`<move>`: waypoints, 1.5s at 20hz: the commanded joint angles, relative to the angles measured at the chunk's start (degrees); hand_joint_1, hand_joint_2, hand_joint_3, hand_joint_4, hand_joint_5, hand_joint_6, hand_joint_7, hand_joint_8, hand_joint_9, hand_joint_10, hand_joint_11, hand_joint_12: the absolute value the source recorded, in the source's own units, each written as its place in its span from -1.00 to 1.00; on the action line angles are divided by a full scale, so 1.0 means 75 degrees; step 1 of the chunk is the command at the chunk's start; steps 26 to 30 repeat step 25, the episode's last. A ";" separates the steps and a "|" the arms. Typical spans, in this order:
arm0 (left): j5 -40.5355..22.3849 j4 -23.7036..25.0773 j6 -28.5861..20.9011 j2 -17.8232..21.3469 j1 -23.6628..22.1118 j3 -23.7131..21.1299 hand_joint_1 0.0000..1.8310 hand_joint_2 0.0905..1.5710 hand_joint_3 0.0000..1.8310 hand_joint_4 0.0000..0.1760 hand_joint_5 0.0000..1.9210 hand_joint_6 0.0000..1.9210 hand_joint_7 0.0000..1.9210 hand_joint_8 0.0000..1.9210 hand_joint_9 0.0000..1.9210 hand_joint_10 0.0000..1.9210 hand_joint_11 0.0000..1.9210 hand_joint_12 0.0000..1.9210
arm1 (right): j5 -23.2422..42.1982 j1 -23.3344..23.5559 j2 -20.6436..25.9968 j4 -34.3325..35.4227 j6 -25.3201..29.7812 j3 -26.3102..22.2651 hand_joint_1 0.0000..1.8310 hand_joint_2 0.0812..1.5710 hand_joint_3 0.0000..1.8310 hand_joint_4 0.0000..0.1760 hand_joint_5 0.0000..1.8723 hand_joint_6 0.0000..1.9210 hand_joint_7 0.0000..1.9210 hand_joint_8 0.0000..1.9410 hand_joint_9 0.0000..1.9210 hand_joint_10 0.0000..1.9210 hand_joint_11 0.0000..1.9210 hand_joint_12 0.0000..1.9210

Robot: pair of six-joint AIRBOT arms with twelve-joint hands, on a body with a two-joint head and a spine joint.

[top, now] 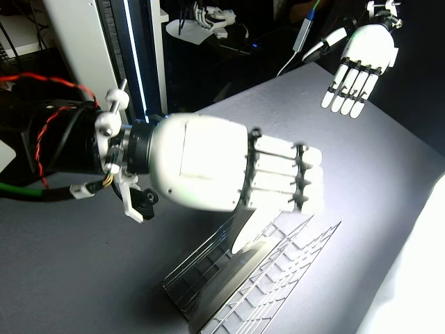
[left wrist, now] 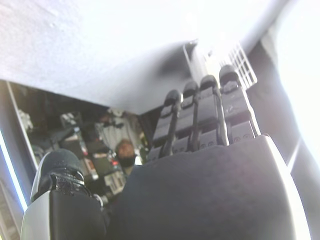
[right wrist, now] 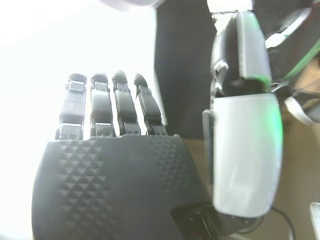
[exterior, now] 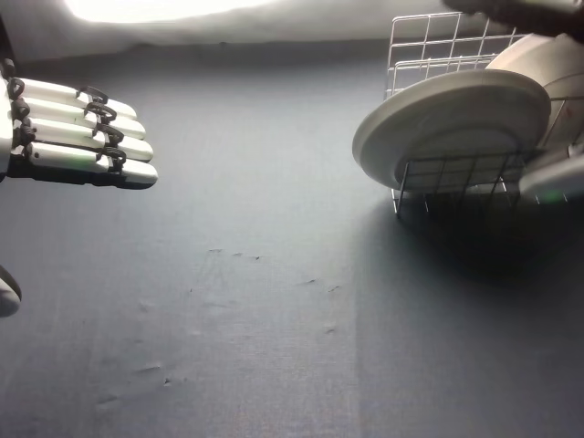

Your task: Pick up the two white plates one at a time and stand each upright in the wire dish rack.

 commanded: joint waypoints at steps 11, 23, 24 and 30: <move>-0.0177 -0.0202 0.0233 0.0062 -0.0157 -0.0483 -1.00 0.18 -1.00 -1.00 -1.00 -1.00 -1.00 -1.00 -1.00 -1.00 -1.00 -1.00 | 0.2701 0.0222 -0.0002 -0.2159 -0.0201 -0.0010 -0.15 -0.03 -1.00 -1.00 -1.00 -1.00 -1.00 -1.00 -1.00 -1.00 -1.00 -1.00; -0.1550 -0.0203 0.0154 0.0312 -0.0144 -0.1098 -1.00 0.18 -1.00 -1.00 -1.00 -1.00 -1.00 -1.00 -1.00 -1.00 -1.00 -1.00 | 0.2963 0.0645 0.0008 -0.3435 -0.0891 -0.0004 -0.26 0.07 -0.98 -1.00 -1.00 -1.00 -1.00 -1.00 -1.00 -1.00 -1.00 -1.00; -0.1577 -0.0189 0.0190 0.0340 -0.0145 -0.1171 -1.00 0.19 -1.00 -1.00 -1.00 -1.00 -1.00 -1.00 -1.00 -1.00 -1.00 -1.00 | 0.2968 0.0645 0.0008 -0.3472 -0.0928 -0.0006 -0.19 0.05 -0.99 -1.00 -1.00 -1.00 -1.00 -1.00 -1.00 -1.00 -1.00 -1.00; -0.1579 -0.0176 0.0217 0.0347 -0.0156 -0.1202 -1.00 0.22 -0.99 -1.00 -1.00 -1.00 -1.00 -1.00 -1.00 -1.00 -1.00 -1.00 | 0.2968 0.0649 0.0008 -0.3505 -0.0954 -0.0007 -0.14 0.05 -0.99 -1.00 -1.00 -1.00 -1.00 -1.00 -1.00 -1.00 -1.00 -1.00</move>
